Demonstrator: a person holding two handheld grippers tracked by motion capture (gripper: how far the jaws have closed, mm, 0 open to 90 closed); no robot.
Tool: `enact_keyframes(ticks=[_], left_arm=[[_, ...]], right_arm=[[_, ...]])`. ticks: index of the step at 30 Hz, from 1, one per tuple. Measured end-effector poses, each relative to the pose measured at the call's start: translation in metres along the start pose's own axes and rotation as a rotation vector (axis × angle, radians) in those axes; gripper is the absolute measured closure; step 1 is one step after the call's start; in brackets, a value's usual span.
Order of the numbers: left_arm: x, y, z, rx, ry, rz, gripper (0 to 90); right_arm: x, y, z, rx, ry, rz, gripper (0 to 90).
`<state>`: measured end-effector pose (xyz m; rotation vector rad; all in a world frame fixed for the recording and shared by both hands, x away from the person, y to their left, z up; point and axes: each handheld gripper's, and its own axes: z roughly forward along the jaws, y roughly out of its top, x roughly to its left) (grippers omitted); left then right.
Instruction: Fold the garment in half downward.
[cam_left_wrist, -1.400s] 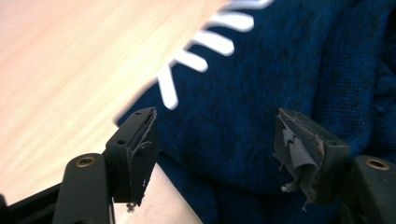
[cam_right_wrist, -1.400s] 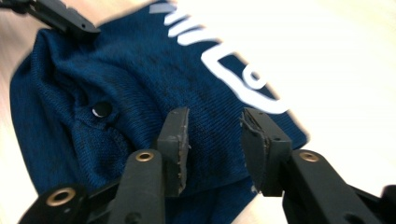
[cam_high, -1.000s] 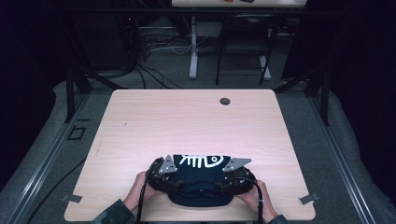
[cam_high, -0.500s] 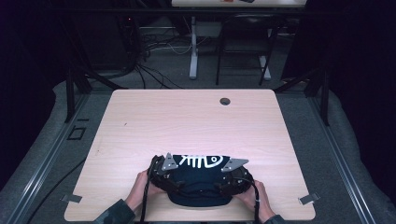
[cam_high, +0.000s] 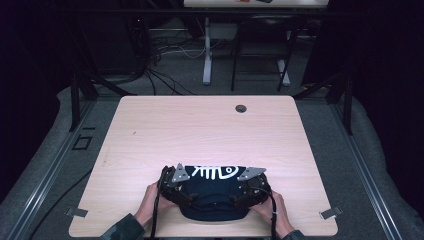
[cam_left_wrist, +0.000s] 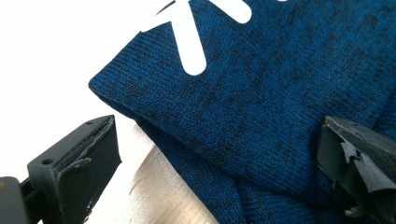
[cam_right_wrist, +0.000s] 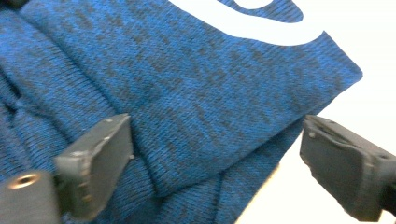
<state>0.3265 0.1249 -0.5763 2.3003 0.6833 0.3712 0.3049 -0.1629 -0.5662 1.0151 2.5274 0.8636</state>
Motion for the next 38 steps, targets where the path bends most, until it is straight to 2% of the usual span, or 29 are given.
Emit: enact_keyframes(ticks=[3, 7, 9, 15, 18, 25, 28, 30, 33, 38], left_arm=[[0.002, 0.001, -0.008, -0.035, 0.0, -0.026, 0.0], [0.007, -0.003, -0.022, -0.079, 0.03, -0.061, 0.0], [0.01, -0.006, -0.027, -0.081, 0.042, -0.068, 0.0], [0.025, -0.015, -0.037, -0.071, 0.104, -0.099, 0.0], [0.031, -0.02, -0.038, -0.055, 0.109, -0.118, 0.0], [0.04, -0.033, -0.039, -0.01, 0.127, -0.144, 0.0], [0.045, -0.039, -0.037, 0.005, 0.14, -0.166, 0.1], [0.048, -0.042, -0.034, 0.021, 0.152, -0.166, 0.1], [0.051, -0.044, -0.029, 0.04, 0.132, -0.186, 0.1], [0.053, -0.045, -0.027, 0.054, 0.122, -0.188, 0.1]], right_arm=[[-0.002, 0.001, -0.008, -0.036, -0.01, 0.017, 2.5], [-0.006, 0.001, -0.025, -0.082, -0.038, 0.026, 0.8], [-0.01, -0.001, -0.032, -0.105, -0.051, 0.037, 0.8], [-0.023, -0.013, -0.048, -0.118, -0.086, 0.075, 0.7], [-0.03, -0.018, -0.052, -0.126, -0.095, 0.098, 0.8], [-0.043, -0.031, -0.051, -0.098, -0.124, 0.139, 0.7], [-0.047, -0.035, -0.049, -0.07, -0.13, 0.145, 0.9], [-0.049, -0.037, -0.048, -0.049, -0.134, 0.144, 0.7], [-0.051, -0.041, -0.043, -0.03, -0.138, 0.151, 0.6], [-0.056, -0.045, -0.039, -0.006, -0.137, 0.164, 0.7]])
